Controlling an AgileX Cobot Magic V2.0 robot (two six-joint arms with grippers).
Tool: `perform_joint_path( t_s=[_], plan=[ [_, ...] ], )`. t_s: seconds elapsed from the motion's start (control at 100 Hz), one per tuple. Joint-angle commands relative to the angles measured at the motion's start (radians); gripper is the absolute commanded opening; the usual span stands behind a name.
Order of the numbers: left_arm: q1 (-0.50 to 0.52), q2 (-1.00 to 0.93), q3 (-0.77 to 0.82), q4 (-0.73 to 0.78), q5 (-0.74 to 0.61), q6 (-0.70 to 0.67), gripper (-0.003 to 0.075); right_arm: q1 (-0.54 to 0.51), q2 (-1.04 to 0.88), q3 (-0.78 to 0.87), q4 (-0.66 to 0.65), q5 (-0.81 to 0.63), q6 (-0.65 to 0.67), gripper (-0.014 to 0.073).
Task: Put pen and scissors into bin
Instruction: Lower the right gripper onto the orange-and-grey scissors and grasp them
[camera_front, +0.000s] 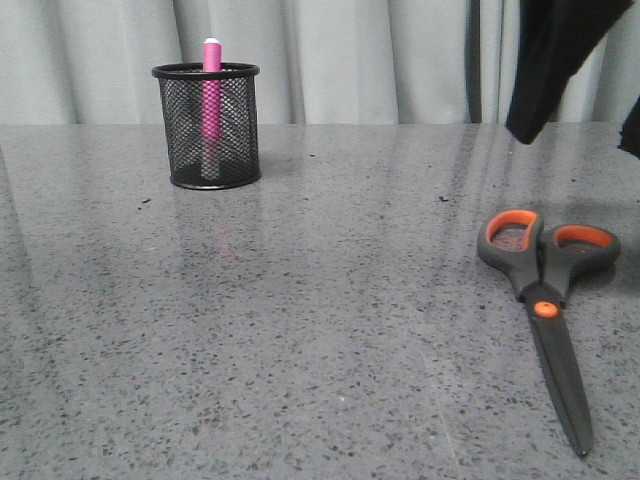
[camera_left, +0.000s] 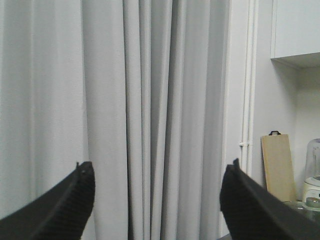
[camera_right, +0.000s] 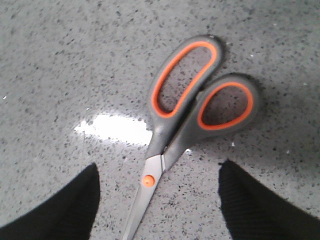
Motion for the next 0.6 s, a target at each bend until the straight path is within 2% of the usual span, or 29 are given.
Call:
perform_joint_path(
  t_s=[0.0,0.15,0.36,0.49,0.59],
  plan=[
    [-0.036,-0.025,-0.015,-0.026,-0.004,-0.010,0.0482,0.009,-0.008,-0.030,-0.023,-0.018,0.051,0.0490],
    [-0.092,-0.043,-0.013,-0.026,-0.004,-0.010,0.0482,0.018,0.038,0.004,0.042,-0.019,0.070,0.0487],
    [-0.134,-0.072,-0.009,-0.021,-0.004,-0.010,0.0482,0.084,0.081,0.090,0.043,-0.064,0.147,0.0487],
    [-0.139,-0.092,-0.002,-0.021,-0.005,-0.010,0.0482,0.092,0.087,0.122,0.026,-0.143,0.209,0.0484],
    [-0.139,-0.107,0.014,-0.021,-0.005,-0.010,0.0482,0.090,0.095,0.124,-0.048,-0.180,0.275,0.0484]
  ],
)
